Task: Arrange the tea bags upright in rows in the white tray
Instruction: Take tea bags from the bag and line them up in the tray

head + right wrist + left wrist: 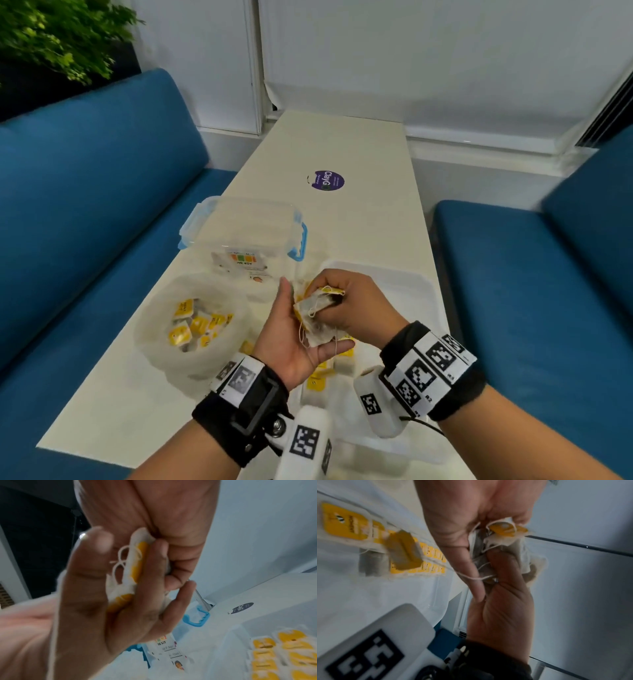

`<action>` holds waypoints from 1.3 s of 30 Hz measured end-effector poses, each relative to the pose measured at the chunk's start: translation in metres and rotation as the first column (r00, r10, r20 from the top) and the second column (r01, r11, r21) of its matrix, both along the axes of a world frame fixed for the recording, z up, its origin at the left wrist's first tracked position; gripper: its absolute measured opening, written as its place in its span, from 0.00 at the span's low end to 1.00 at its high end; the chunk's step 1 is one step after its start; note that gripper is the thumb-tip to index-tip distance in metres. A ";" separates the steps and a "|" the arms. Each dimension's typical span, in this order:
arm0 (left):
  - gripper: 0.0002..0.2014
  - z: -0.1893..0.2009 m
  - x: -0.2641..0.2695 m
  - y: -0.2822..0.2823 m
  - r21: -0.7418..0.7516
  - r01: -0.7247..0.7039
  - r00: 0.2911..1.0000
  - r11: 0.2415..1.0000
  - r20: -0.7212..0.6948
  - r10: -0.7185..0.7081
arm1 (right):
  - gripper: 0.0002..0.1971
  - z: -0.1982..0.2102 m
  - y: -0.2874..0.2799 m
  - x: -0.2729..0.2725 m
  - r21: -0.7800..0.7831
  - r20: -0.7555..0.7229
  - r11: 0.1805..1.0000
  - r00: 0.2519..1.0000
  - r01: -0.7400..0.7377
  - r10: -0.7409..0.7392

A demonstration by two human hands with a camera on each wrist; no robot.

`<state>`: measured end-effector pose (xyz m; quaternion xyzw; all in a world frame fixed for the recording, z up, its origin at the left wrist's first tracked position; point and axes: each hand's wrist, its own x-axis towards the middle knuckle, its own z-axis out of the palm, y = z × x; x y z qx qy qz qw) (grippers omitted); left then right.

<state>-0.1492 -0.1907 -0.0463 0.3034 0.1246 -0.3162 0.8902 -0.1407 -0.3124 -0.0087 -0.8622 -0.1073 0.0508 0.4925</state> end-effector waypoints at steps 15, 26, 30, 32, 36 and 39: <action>0.14 0.013 0.021 0.012 0.012 -0.004 0.999 1.000 0.041 0.004 | 0.20 0.002 0.006 -0.006 -0.075 0.090 0.995 0.995 0.059 -0.052; 0.21 0.010 0.024 0.019 0.099 0.106 0.994 0.989 0.023 -0.109 | 0.11 0.011 -0.003 -0.008 0.061 0.034 0.936 0.937 0.347 -0.349; 0.21 0.013 0.022 0.019 0.120 0.134 0.990 0.984 0.035 -0.139 | 0.13 0.015 -0.008 -0.007 0.236 -0.039 0.892 0.921 0.386 -0.388; 0.20 0.014 0.022 0.019 0.132 0.133 0.990 0.982 0.027 -0.137 | 0.14 0.018 -0.010 -0.009 0.257 -0.042 0.892 0.926 0.373 -0.375; 0.22 0.015 0.022 0.019 0.157 0.124 0.991 0.980 0.030 -0.130 | 0.09 0.022 -0.013 -0.009 0.173 0.016 0.915 0.928 0.364 -0.372; 0.22 0.013 0.023 0.021 0.155 0.121 0.991 0.980 0.028 -0.127 | 0.07 0.024 -0.019 -0.011 0.118 -0.046 0.929 0.937 0.351 -0.348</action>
